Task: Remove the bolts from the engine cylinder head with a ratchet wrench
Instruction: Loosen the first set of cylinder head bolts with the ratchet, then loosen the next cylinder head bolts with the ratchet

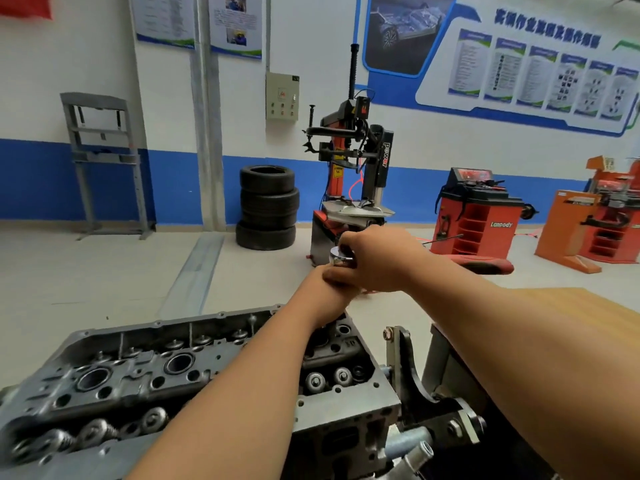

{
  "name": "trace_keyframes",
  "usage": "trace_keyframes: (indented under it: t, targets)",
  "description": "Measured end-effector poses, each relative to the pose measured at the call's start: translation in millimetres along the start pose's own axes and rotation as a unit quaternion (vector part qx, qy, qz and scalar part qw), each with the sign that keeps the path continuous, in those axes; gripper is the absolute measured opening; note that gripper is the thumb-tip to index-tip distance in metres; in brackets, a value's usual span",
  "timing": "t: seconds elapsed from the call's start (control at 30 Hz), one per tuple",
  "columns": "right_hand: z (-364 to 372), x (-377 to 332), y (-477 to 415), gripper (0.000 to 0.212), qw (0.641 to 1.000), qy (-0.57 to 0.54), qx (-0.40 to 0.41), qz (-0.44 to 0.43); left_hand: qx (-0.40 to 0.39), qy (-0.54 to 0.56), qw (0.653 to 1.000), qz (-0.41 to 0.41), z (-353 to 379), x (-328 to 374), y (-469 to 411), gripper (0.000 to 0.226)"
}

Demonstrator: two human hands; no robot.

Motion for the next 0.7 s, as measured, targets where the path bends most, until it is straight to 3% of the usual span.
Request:
trace_keyframes:
  t: [0.07, 0.17, 0.27, 0.37, 0.47, 0.57, 0.63, 0.7]
  targets:
    - [-17, 1, -1, 0.044, 0.998, 0.000, 0.060, 0.014, 0.029, 0.058, 0.998, -0.013, -4, 11, 3, 0.022]
    - [-55, 3, -3, 0.043, 0.986, -0.125, 0.101, 0.045, 0.080, 0.107, 0.991, 0.010, -28, 36, 8, 0.021]
    - [-78, -15, 0, 0.041, 0.987, -0.112, 0.112, 0.034, 0.033, 0.060, 0.997, 0.021, -56, 46, 31, 0.019]
    - [-73, -59, 3, 0.041, 0.996, -0.037, 0.081, 0.009, 0.042, -0.032, 0.999, -0.007, -78, 29, 65, 0.014]
    - [-49, -105, -6, 0.043, 0.998, -0.049, 0.039, -0.011, 0.087, -0.030, 0.995, -0.047, -93, -9, 102, 0.014]
    - [-28, -134, -15, 0.036, 0.996, -0.084, 0.038, -0.010, 0.184, -0.021, 0.978, -0.092, -104, -55, 135, 0.009]
    - [-19, -145, -21, 0.034, 0.996, -0.084, 0.040, -0.003, 0.244, -0.050, 0.961, -0.117, -111, -78, 146, 0.019]
    - [-15, -152, -28, 0.034, 0.997, -0.068, 0.031, -0.005, 0.264, -0.043, 0.957, -0.112, -115, -87, 144, 0.022]
Point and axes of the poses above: each hand's wrist, its own y-axis away from the middle knuckle, its own z-axis out of the palm, x = y × z, the point moved 1 cm from there along -y, towards the middle knuckle, and after that the axes turned 11 degrees about -x, right-handed, at the moved point
